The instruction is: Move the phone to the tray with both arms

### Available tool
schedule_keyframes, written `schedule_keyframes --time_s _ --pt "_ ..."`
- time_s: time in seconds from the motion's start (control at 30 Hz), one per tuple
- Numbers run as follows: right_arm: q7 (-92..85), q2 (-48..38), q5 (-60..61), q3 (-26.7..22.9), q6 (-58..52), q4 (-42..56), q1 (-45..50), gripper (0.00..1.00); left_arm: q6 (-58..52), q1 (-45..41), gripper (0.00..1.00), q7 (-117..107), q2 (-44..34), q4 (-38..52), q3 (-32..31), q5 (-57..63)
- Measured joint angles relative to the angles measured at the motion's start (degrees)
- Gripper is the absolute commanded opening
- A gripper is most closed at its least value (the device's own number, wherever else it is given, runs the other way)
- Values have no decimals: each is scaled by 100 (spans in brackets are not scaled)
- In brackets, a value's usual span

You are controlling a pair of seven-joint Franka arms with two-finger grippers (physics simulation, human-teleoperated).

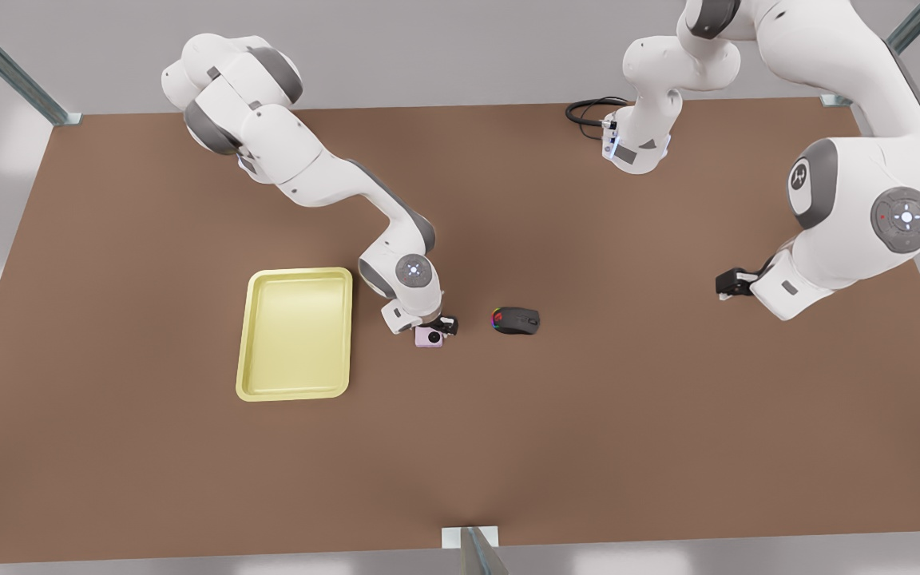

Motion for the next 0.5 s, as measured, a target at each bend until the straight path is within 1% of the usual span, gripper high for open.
schedule_keyframes --time_s 0.17,0.27,0.5 --pt "-15 2 -1 17 4 6 -15 93 0 -1 100 10 4 2 1 0" --pt "-23 6 0 17 6 3 -11 87 -1 7 100 15 5 2 5 -1" --pt "-48 -10 1 17 9 6 -7 87 -1 9 100 24 5 2 9 -6"
